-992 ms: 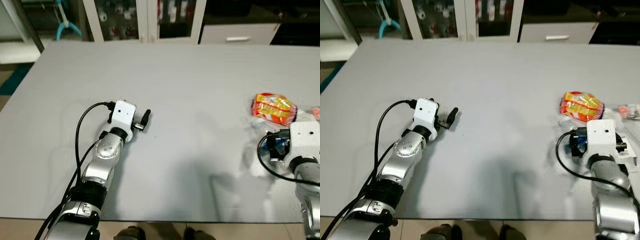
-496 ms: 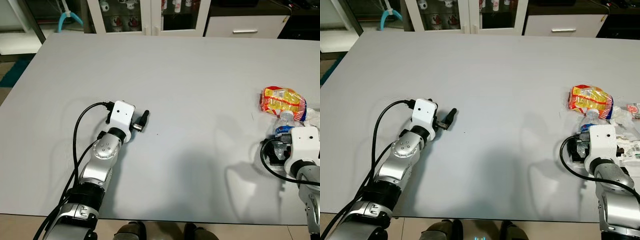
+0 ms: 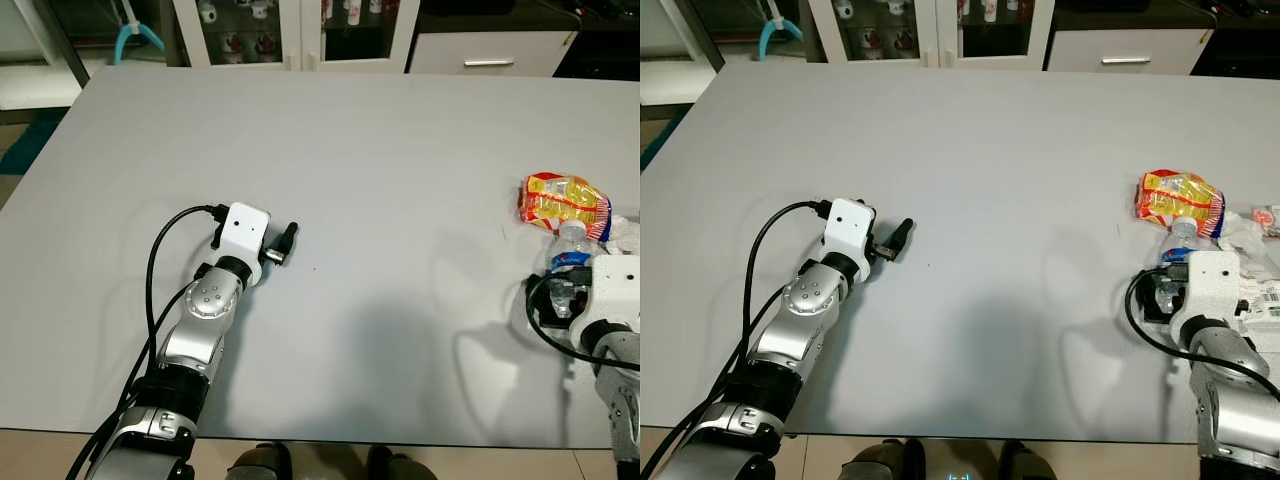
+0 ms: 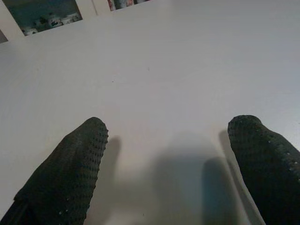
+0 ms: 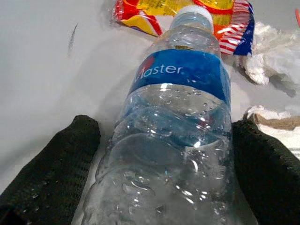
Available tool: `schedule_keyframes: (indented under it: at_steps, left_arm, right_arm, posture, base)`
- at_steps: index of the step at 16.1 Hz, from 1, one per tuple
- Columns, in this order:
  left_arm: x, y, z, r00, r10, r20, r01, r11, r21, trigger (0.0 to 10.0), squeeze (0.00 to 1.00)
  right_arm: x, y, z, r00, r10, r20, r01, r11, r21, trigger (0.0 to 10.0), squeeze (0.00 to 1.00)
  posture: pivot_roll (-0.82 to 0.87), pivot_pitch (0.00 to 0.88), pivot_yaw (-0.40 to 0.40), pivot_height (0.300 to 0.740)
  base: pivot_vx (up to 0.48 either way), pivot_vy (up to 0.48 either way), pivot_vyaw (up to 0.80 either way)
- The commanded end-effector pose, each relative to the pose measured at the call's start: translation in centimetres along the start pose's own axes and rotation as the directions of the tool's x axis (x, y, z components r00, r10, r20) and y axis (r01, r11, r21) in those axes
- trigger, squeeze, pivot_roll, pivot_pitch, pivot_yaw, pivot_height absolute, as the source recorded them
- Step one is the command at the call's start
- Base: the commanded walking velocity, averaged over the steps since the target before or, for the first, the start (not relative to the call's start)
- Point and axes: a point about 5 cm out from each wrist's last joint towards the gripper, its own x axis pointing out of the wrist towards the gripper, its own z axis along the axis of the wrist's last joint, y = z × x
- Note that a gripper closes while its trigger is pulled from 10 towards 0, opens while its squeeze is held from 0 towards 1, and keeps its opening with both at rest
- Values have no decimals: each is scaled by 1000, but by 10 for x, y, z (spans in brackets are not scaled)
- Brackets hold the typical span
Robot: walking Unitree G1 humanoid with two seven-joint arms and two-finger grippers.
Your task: Picking trash to rubbish bin
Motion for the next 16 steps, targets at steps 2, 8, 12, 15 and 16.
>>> schedule_keyframes:
  at_steps: [2, 8, 12, 15, 16]
  left_arm:
    - [-1, -4, -3, 999, -35, -11, 35, 999, -1, 10000, 0]
    - [2, -9, 0, 997, -72, 2, 72, 997, -6, 10000, 0]
    - [3, -13, 1, 995, -96, 9, 96, 995, -9, 10000, 0]
    - [2, -14, 1, 994, -108, 10, 108, 994, -9, 10000, 0]
    - [2, -14, 0, 994, -111, 5, 111, 994, -8, 10000, 0]
  right_arm:
    - [1, -1, -15, 998, -34, -61, 39, 997, 68, 10000, 0]
    - [3, 14, 4, 997, -68, 26, 60, 970, 237, 10000, 0]
    - [11, 19, 5, 997, -69, 18, 61, 954, 293, 10000, 0]
    - [16, 23, 5, 998, -68, 8, 61, 940, 335, 6000, 0]
    - [16, 25, 4, 998, -64, 7, 58, 939, 340, 1961, 0]
  posture:
    - [155, 184, 20, 740]
    - [157, 166, 26, 740]
    - [154, 161, 30, 740]
    - [157, 161, 31, 740]
    - [157, 161, 31, 740]
  base:
    - [0, 0, 0]
    - [0, 0, 0]
    - [0, 0, 0]
    - [0, 0, 0]
    - [0, 0, 0]
